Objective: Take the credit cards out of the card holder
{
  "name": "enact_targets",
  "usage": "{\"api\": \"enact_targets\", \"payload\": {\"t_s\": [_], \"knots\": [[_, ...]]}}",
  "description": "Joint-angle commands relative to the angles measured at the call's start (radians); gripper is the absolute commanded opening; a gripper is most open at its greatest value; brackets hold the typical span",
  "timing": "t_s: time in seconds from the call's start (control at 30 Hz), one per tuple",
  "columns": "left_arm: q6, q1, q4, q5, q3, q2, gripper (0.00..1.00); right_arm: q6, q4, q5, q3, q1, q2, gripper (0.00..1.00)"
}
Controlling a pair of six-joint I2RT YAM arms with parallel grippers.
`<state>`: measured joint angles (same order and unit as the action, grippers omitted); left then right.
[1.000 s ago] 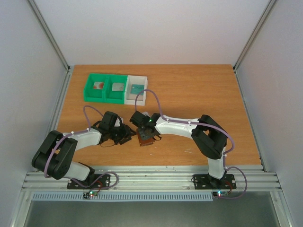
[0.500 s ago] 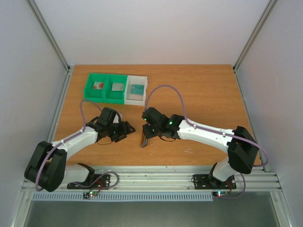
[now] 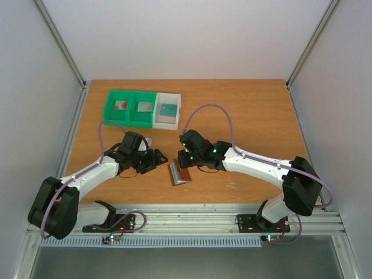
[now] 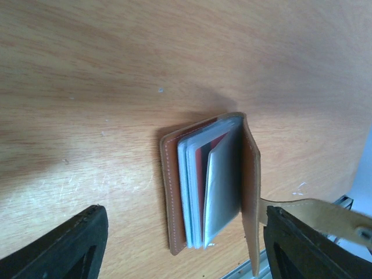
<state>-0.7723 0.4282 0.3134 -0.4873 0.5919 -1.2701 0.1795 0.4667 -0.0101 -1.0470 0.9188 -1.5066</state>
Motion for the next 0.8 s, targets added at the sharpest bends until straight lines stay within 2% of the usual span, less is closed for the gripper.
{"api": "enact_targets", "payload": {"t_s": [0.0,0.33,0.77], "knots": [[0.016,0.018,-0.024,0.014,-0.011,-0.032,0.70,0.031,0.044,-0.075,0.076,-0.072,0.061,0.01],[-0.021,0.076,-0.087,0.027,0.009,-0.122,0.58,0.043,0.034,-0.073,0.215,-0.175,0.075,0.01],[-0.043,0.108,-0.152,0.030,0.037,-0.211,0.54,0.045,0.001,-0.084,0.282,-0.204,0.059,0.01]]}}
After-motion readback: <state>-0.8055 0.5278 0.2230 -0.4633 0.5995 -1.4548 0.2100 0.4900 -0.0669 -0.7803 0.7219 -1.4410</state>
